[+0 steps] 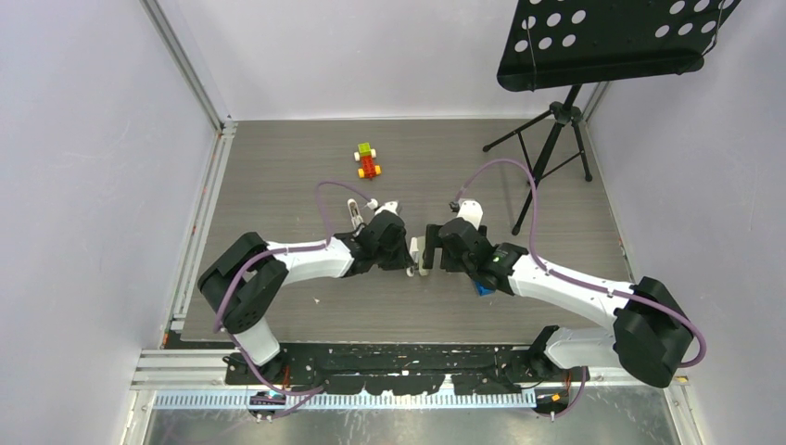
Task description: Load the staples into the stapler
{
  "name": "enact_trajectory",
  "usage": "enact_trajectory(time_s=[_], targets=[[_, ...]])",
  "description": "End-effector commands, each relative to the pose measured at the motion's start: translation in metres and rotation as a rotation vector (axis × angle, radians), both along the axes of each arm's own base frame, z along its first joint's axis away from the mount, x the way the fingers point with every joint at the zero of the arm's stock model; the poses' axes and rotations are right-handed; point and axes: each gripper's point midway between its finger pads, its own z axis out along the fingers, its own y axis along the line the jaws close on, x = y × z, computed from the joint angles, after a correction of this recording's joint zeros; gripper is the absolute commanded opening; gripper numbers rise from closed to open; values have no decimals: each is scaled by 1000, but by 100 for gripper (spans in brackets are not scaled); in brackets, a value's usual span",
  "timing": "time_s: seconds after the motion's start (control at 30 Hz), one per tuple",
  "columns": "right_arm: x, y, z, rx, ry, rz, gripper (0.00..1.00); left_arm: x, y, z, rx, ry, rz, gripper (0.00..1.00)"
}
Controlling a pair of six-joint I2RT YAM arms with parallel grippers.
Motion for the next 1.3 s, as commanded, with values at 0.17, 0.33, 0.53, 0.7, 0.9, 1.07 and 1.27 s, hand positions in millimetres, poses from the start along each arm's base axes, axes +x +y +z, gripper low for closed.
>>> enact_trajectory(time_s=[0.17,0.33,0.53,0.7,0.9,1.07,1.27], targets=[[3,15,6,113,-14,3,97,1,6,18,-68,-68,28,0],[-1,28,-1,174,20,19,90,1,7,29,-111,-104,36,0],[-1,49,-7,270,51,40,81,-1,5,36,-164,-124,35,0],[-1,58,-16,319,82,48,76,-1,4,41,-208,-138,49,0],[-5,68,-28,370,126,75,67,1,4,46,-279,-136,79,0],[-7,72,-28,410,136,93,58,4,7,47,-326,-128,105,0],[-9,74,-21,441,143,119,36,4,11,43,-312,-135,99,0]])
